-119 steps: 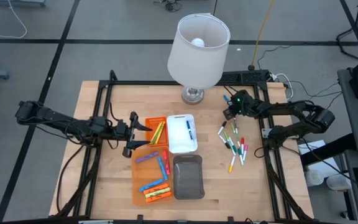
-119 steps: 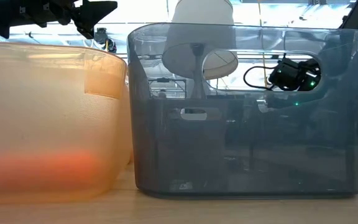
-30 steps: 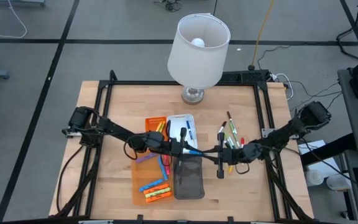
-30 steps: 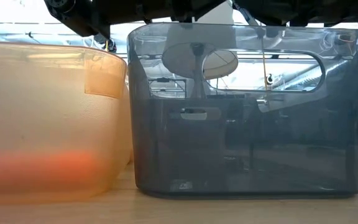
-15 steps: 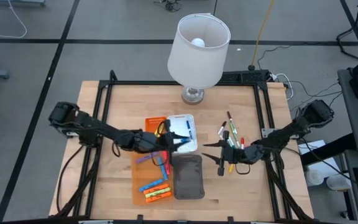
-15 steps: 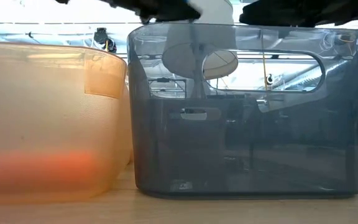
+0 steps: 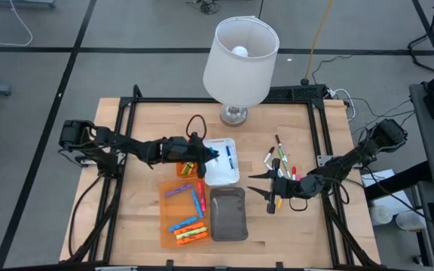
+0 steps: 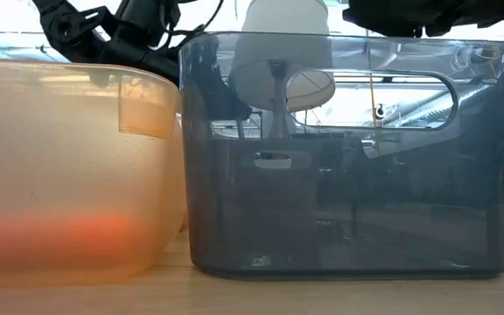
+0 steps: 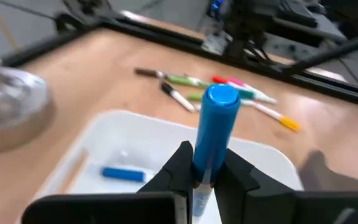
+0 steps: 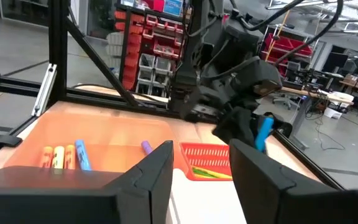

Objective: Pick & Place Markers
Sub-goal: Put the light blue marker pen into the white bin, then put the right light green marker pen into the white bin

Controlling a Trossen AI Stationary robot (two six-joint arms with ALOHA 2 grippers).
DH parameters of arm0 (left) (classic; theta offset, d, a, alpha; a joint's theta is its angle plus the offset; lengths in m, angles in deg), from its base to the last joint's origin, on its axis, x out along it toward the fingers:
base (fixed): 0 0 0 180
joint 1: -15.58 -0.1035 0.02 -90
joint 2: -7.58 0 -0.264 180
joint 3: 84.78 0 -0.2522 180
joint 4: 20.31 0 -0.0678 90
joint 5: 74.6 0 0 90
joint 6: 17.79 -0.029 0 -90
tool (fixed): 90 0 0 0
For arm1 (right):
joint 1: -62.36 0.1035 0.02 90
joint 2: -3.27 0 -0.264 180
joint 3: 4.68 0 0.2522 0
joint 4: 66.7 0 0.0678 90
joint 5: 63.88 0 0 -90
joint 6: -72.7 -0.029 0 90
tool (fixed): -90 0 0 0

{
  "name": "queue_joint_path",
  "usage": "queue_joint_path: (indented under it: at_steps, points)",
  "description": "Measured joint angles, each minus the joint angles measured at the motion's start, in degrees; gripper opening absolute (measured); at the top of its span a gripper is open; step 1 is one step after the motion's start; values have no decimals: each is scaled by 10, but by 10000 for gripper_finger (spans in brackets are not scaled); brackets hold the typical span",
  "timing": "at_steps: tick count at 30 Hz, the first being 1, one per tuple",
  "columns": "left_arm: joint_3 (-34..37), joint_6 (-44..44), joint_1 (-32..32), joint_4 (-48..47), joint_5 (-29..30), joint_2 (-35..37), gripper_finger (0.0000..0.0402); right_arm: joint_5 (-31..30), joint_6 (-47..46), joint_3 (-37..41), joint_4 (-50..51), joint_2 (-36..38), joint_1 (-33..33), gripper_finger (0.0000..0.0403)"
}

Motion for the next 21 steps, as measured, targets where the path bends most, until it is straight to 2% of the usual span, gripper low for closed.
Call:
queue_joint_path:
  at_steps: [4,11,21]
  points:
    - [0,6,6,-3,-30,0,41,0,0,0,5,0,-2,142]
    - [0,4,18,-1,-33,0,79,0,0,0,6,0,-2,141]
    - [0,7,18,3,-29,0,86,0,0,0,6,0,-2,141]
